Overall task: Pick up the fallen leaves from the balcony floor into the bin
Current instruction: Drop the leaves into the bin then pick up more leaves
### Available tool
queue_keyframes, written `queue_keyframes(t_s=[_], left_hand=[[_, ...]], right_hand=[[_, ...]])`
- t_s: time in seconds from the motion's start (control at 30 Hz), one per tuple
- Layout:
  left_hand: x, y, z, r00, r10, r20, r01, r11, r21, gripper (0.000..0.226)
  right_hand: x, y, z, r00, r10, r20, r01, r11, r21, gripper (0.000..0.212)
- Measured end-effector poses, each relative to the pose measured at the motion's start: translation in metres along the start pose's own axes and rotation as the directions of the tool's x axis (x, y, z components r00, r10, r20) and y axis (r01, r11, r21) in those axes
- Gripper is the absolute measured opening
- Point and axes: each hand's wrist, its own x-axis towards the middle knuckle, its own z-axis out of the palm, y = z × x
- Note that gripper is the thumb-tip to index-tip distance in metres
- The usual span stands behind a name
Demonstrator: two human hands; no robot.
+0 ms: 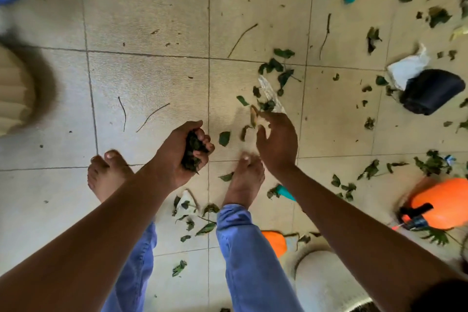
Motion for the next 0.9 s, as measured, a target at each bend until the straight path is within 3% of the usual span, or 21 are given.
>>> queue_keyframes(t_s=[0.1,0.37,0.63,0.77,0.9], left_hand=[[0.007,-0.003,0.0,0.999,-0.008,-0.031,0.009,1.0,0.026,0.041],[0.031,-0.007,-0.004,0.996,-0.007,-0.086,0.014,0.996,0.084,0.042],[0.038,-0.009,0.001,0.995,-0.006,-0.101,0.016,0.995,0.098,0.044],[0.04,-0.01,0.006,0.994,-0.002,-0.109,0.013,0.994,0.104,0.042],[0.04,-0.01,0.017,0.994,0.004,-0.111,0.006,0.996,0.094,0.04]], right_hand=[[0.029,0.034,0.021,0.996,0.072,0.044,-0.067,0.992,-0.107,0.043],[0.074,0.044,0.045,0.986,0.008,0.166,0.04,0.957,-0.286,0.044],[0.092,0.065,0.05,0.981,0.026,0.194,0.019,0.975,-0.223,0.027],[0.087,0.068,0.04,0.989,0.123,0.078,-0.117,0.989,-0.086,0.019],[0.066,0.039,0.009,0.985,0.173,-0.005,-0.164,0.943,0.29,0.013]])
